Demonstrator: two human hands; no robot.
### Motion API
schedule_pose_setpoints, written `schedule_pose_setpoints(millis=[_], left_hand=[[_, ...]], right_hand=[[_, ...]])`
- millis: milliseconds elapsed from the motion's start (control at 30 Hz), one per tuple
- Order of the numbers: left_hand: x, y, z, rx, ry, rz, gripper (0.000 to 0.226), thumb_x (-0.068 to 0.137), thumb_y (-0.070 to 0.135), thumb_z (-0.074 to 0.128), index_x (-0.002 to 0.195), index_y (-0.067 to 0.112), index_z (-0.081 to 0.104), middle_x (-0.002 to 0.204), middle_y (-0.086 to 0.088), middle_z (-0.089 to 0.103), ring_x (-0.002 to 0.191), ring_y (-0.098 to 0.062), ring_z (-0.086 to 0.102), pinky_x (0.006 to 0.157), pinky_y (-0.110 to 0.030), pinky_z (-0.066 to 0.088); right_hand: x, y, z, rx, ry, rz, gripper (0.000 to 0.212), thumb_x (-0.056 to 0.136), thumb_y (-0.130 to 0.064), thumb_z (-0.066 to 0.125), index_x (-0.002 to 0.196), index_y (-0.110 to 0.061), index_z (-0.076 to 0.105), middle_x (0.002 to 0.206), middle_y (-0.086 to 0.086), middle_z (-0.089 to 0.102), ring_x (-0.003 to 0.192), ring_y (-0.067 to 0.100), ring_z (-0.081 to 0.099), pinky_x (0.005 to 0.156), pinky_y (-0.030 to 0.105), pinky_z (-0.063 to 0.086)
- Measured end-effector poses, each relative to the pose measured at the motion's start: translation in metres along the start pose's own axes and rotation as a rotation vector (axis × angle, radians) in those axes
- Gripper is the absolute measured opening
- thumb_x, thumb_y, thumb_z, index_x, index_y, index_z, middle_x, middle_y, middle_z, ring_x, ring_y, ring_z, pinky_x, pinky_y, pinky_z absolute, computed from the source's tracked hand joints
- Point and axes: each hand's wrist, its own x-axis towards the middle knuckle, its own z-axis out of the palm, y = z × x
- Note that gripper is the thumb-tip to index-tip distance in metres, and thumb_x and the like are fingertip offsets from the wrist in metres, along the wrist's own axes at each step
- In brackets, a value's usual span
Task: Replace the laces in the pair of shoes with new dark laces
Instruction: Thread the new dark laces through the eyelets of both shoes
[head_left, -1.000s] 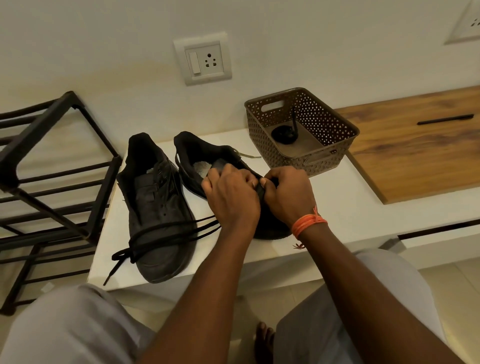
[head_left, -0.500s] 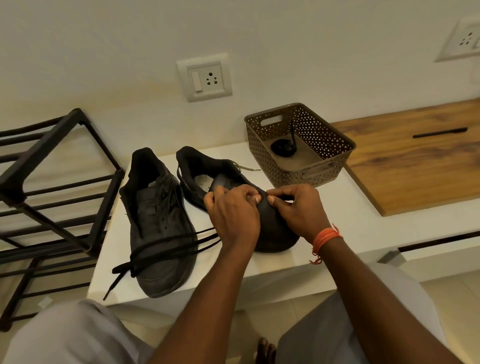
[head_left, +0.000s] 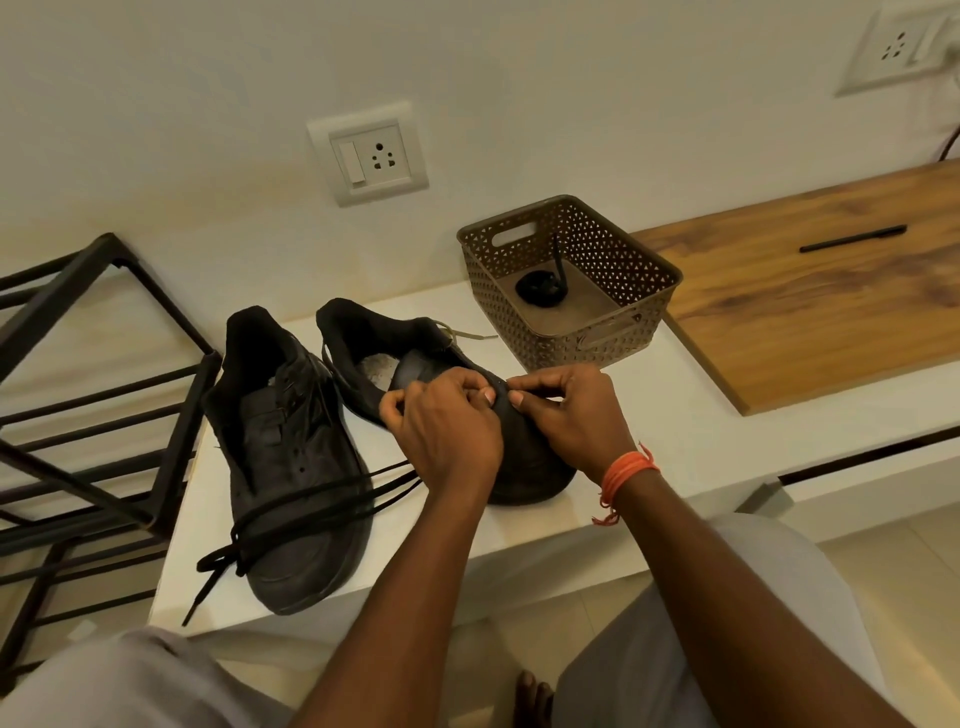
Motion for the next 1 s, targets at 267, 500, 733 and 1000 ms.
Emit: schedule_pose_setpoints(millis=[267,500,733,1000], left_hand=[[0.000,-0.002,0.000,-0.146,0.049,-0.027,0.033,0.079,0.016,0.073,0.096,0.024,0.046,0.078,0.008,0.066,0.078,-0.005,0.052,0.101,-0.025,0.018],[0.003,0.011,-0.002,-0.123,0.012,-0.026,0.028,0.083,0.009,0.064,0.103,0.023,0.052,0.083,0.007,0.064,0.083,-0.006,0.055,0.110,-0.030,0.016],[0.000,-0.005,-0.003,-0.051,-0.027,0.153,0.033,0.083,0.016,0.067,0.110,0.025,0.053,0.085,0.011,0.066,0.095,-0.005,0.057,0.109,-0.026,0.006],[0.013,-0.026,-0.025,0.039,-0.195,0.491,0.037,0.082,0.019,0.065,0.117,0.028,0.055,0.096,0.014,0.064,0.106,-0.009,0.055,0.106,-0.024,0.008]], right_hand=[[-0.002,0.000,0.002,0.022,0.006,0.015,0.021,0.085,-0.011,0.070,0.106,-0.010,0.074,0.100,0.003,0.074,0.084,0.003,0.063,0.077,0.010,0.049],[0.000,0.001,0.004,0.014,0.035,0.014,0.020,0.085,-0.010,0.071,0.105,-0.009,0.074,0.100,0.003,0.074,0.088,0.009,0.065,0.085,0.019,0.052],[0.005,0.001,0.018,0.139,0.138,0.073,0.014,0.082,-0.016,0.075,0.095,-0.013,0.076,0.085,-0.005,0.071,0.078,0.000,0.064,0.071,0.007,0.047],[0.002,-0.012,0.017,0.115,0.128,-0.068,0.010,0.092,-0.009,0.061,0.090,-0.013,0.070,0.088,-0.002,0.067,0.085,0.007,0.061,0.076,0.010,0.046]])
